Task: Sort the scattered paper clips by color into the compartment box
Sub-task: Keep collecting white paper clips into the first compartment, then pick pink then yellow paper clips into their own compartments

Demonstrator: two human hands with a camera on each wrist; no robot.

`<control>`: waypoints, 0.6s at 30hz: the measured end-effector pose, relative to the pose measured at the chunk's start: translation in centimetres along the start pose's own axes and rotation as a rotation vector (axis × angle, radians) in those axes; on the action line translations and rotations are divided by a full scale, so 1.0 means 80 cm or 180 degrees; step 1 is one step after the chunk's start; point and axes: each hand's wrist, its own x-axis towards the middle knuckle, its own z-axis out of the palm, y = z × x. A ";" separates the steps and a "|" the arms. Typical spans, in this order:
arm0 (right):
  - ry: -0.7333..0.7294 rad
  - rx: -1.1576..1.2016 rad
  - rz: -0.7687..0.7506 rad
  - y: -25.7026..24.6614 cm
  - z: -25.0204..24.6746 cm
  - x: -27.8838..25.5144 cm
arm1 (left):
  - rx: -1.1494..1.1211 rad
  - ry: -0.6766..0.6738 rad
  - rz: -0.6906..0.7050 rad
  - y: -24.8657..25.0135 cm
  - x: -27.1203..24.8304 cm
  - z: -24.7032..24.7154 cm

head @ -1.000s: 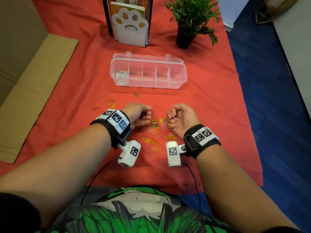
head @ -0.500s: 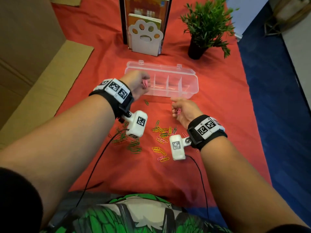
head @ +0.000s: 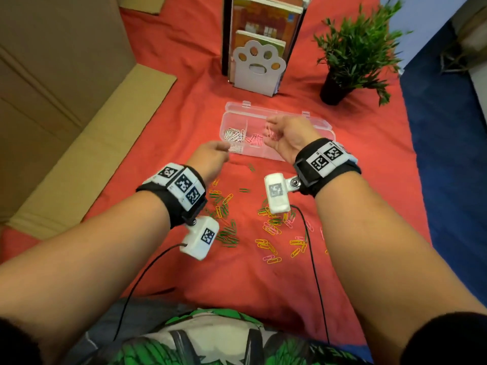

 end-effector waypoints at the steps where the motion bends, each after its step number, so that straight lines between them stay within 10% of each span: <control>1: 0.0009 -0.0122 0.0002 -0.005 0.007 0.002 | 0.0052 0.0004 -0.0021 -0.008 -0.008 -0.003; 12: 0.0251 -0.1434 -0.0583 0.018 -0.017 -0.043 | 0.0613 -0.0183 0.0201 -0.062 -0.050 -0.002; 18: 0.0246 -0.2985 -0.0041 0.105 -0.090 -0.097 | 0.1325 -0.0525 0.0264 -0.074 -0.075 0.025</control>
